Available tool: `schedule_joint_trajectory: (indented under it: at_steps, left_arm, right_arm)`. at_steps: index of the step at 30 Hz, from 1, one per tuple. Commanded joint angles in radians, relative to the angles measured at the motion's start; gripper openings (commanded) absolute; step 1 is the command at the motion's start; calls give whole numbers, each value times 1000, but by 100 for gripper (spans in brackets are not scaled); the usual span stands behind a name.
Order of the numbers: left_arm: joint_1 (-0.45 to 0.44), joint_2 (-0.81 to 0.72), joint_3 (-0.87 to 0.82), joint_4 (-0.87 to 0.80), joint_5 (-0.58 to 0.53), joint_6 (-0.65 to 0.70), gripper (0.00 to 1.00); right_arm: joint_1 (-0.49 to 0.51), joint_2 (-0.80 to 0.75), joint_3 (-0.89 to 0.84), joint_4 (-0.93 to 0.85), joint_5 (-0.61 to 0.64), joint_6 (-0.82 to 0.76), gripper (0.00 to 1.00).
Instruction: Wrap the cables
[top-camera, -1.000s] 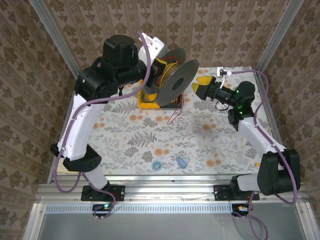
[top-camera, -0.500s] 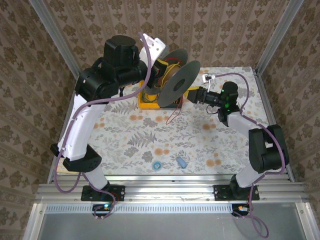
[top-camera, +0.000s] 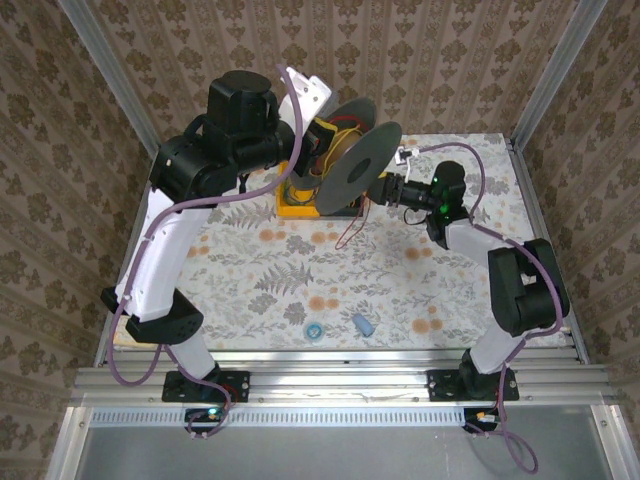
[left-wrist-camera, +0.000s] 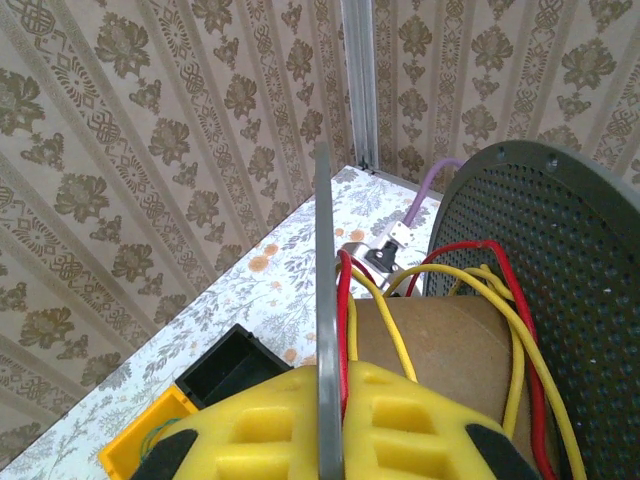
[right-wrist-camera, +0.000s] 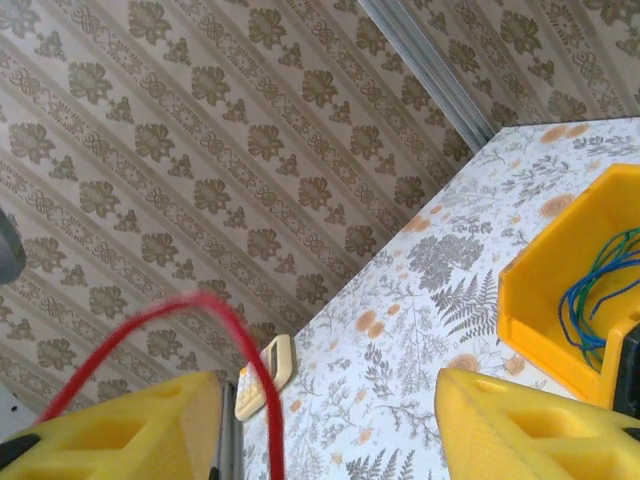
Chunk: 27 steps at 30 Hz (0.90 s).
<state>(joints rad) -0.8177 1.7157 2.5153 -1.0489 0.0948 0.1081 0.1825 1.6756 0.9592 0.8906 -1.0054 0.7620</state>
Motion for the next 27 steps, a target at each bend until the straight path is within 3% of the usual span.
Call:
schedule_joint_trajectory:
  at_steps: [1, 2, 5, 10, 18, 27]
  left_arm:
    - [-7, -29, 44, 103, 26, -24, 0]
    - [-7, -30, 43, 103, 26, -23, 0]
    - [-7, -29, 43, 106, 23, -20, 0]
    - [4, -25, 38, 136, 38, -26, 0]
    - [59, -5, 14, 302, 78, -98, 0]
    - [128, 29, -111, 593, -15, -256, 0]
  right_arm:
    - [8, 15, 61, 25, -7, -4, 51]
    - [9, 18, 65, 20, -7, -4, 46]
    - [8, 13, 66, -6, -10, -17, 21]
    - [10, -42, 3, -145, 22, -108, 0]
    - [110, -158, -141, -416, 206, -238, 0]
    - [382, -418, -281, -714, 686, -250, 0]
